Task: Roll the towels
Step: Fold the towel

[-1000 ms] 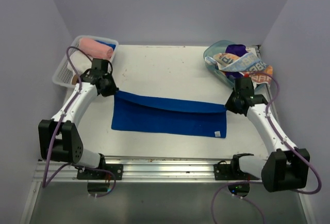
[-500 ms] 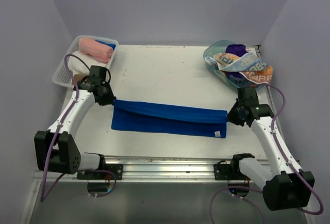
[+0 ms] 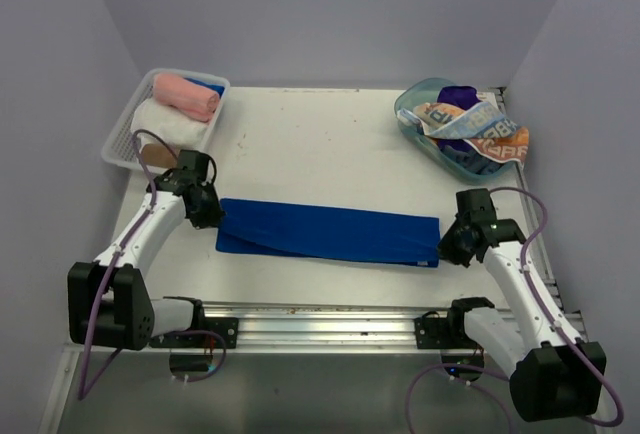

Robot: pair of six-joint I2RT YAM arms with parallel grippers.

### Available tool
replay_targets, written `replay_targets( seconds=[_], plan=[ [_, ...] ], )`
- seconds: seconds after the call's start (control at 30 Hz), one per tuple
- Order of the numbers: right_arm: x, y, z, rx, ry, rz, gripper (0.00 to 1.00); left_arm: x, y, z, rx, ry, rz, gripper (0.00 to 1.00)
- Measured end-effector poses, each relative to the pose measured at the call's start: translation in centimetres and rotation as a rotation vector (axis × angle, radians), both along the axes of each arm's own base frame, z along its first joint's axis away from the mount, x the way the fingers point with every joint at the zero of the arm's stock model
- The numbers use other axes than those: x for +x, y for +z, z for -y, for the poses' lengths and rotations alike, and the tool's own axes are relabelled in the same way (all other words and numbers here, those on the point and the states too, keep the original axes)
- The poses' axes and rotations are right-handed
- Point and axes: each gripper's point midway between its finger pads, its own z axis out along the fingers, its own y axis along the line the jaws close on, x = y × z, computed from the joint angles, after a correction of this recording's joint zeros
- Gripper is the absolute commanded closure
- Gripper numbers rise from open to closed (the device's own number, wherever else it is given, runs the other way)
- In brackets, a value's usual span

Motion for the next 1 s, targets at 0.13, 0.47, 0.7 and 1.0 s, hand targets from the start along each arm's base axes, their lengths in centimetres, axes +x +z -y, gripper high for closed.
replay_targets(
  seconds=[0.13,0.47,0.7,1.0],
  plan=[
    [-1.1,-1.4,0.0,0.007,-0.018,-0.041,1.0,-1.4,-2.0,0.2,-0.017,0.006,-0.063,1.0],
    [-1.4,-1.9,0.0,0.013,-0.033,-0.031,1.0,-1.1,-2.1,0.4,-0.028,0.016,-0.051,1.0],
    [-1.2,-1.9,0.0,0.014,-0.033,-0.023,1.0,-1.0,-2.1,0.2,-0.017,0.029,-0.049,1.0],
    [-0.8,-2.1,0.0,0.008,-0.026,-0.02,0.43,-1.3,-2.6,-0.2,0.003,0.051,-0.084,0.55]
  ],
)
